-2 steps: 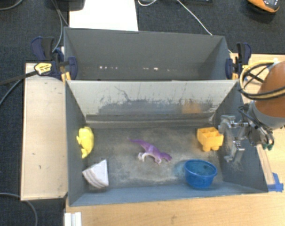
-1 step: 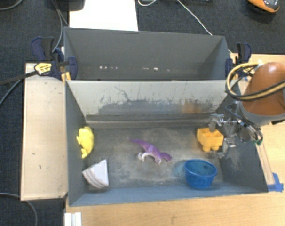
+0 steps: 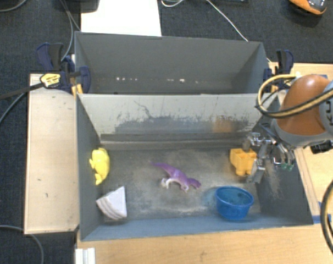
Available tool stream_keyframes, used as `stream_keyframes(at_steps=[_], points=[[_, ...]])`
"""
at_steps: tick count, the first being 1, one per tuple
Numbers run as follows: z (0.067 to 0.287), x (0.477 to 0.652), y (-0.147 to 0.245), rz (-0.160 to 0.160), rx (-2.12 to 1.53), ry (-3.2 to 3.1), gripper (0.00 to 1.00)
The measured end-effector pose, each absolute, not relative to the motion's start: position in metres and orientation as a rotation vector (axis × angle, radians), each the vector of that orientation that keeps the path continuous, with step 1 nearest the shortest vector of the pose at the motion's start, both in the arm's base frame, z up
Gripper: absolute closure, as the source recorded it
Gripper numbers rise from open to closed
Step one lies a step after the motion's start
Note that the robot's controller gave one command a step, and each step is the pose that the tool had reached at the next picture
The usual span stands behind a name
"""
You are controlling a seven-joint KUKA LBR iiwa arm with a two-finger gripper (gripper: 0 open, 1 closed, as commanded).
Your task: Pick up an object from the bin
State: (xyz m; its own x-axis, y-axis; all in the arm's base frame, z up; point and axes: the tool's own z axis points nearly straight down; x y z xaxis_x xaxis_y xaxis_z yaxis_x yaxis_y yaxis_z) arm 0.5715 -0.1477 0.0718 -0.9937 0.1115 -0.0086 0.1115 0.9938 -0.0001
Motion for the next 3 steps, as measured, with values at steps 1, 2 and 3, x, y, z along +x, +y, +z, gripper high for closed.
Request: stream_keyframes(at_steps=[1, 2, 3], points=[[0.0711, 0.5674, -0.1519, -0.003, -0.074, 3.132, 0.00], [0.0725, 0.5725, -0.1478, -0.002, 0.176, 3.123, 0.00], [0.0723, 0.5687, -0.1509, -0.001, -0.076, 3.130, 1.00]])
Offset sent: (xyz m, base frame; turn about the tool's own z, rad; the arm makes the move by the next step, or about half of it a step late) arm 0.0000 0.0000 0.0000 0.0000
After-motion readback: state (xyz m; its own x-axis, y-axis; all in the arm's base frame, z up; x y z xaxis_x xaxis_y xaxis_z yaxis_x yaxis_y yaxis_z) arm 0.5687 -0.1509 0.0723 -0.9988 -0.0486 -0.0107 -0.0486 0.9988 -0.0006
